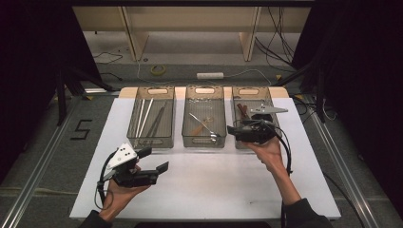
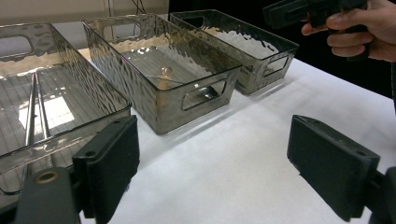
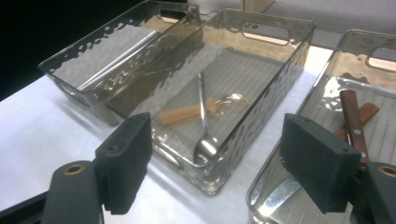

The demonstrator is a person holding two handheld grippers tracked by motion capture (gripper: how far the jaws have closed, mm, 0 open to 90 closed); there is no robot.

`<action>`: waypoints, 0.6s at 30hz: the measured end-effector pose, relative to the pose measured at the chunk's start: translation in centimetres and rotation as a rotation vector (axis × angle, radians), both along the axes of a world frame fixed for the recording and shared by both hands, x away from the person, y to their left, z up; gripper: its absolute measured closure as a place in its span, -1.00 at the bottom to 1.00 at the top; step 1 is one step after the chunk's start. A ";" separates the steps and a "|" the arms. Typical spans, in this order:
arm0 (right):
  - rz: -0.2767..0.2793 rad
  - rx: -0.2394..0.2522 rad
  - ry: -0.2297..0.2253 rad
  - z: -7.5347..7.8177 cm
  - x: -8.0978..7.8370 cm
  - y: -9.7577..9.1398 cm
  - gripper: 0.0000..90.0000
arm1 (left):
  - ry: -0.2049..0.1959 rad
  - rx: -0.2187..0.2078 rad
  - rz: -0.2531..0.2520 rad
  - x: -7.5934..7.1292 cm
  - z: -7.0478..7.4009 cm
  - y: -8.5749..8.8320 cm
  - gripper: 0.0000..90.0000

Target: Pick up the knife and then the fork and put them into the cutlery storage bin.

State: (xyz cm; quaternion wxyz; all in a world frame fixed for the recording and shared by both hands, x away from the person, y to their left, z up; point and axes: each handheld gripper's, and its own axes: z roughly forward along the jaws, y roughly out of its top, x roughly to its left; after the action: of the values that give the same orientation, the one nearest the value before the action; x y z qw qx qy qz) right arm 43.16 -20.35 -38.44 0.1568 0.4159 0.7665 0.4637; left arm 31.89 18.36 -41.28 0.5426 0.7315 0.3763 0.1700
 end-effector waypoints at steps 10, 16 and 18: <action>0.039 0.032 -0.035 0.1 -2.0 -0.1 -0.42 | 0.000 0.004 0.000 0.0 0.0 -0.1 -0.63; 0.066 0.042 -0.050 -0.2 -2.9 0.0 -0.43 | 0.004 0.001 -0.002 0.0 0.0 -0.1 -0.63; 0.070 0.046 -0.055 -0.4 -3.3 0.0 -0.43 | 0.005 -0.002 -0.002 0.1 0.0 -0.1 -0.63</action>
State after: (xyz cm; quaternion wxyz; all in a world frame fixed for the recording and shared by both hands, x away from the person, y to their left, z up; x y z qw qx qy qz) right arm 39.91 -20.38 -38.84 0.1520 0.3792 0.7652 0.4976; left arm 31.96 18.26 -41.27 0.5424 0.7320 0.3770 0.1670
